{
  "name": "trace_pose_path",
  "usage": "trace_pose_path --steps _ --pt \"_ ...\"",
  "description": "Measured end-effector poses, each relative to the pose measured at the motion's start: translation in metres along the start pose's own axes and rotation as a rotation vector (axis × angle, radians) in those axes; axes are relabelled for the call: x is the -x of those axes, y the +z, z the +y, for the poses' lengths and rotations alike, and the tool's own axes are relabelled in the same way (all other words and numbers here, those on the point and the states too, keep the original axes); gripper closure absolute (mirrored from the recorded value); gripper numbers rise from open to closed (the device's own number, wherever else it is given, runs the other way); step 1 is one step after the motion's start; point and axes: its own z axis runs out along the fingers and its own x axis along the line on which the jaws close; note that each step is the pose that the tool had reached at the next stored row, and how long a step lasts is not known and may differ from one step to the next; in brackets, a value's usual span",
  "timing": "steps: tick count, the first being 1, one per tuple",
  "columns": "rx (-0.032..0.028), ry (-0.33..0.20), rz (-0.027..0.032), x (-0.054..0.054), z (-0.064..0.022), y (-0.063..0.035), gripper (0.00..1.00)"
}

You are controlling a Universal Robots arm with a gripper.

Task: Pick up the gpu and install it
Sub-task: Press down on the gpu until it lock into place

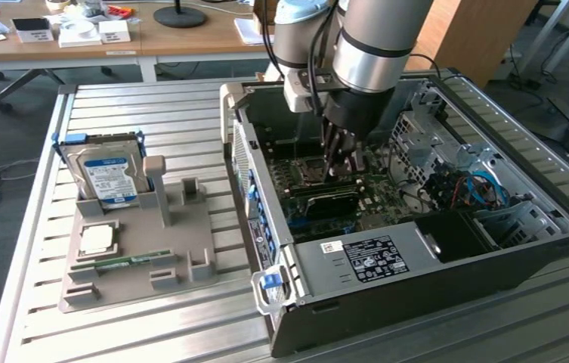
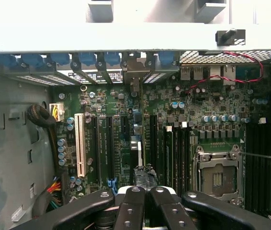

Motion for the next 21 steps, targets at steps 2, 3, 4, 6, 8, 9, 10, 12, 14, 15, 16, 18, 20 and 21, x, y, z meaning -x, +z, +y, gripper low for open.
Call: trace_pose_path --steps 2,3,4,6,8,9,10,12,14,15,16,18,20,21 --pt "-0.0001 0.000 -0.0003 0.000 0.0000 0.0010 0.89" --pt "0.0000 0.000 -0.0001 0.000 0.0000 0.0015 0.89" --pt "0.0000 0.000 -0.0001 0.000 0.0000 0.0021 0.89" --pt "0.0001 0.000 0.0000 0.000 0.0000 0.0030 0.89" --pt "0.0000 0.000 0.0000 0.000 0.0000 0.0032 0.89" --pt "0.0000 0.000 -0.0001 -0.001 0.0000 0.0033 0.89" --pt "-0.0001 0.000 -0.0002 -0.001 0.0000 0.0037 0.89" --pt "0.0000 0.000 0.0001 -0.001 -0.0001 0.0064 0.89" --pt "0.0000 0.000 -0.0001 -0.001 -0.0001 0.0100 0.89" --pt "0.0000 0.000 -0.0001 -0.001 -0.0001 0.0117 0.89" --pt "-0.0001 0.000 -0.0001 -0.001 -0.0001 0.0130 0.89" --pt "0.0001 0.000 0.0000 -0.001 -0.0001 0.0131 0.89" --pt "0.0000 0.000 -0.0001 -0.001 -0.0002 0.0133 0.89" --pt "-0.0001 0.000 -0.0006 -0.001 -0.0002 0.0136 0.89"
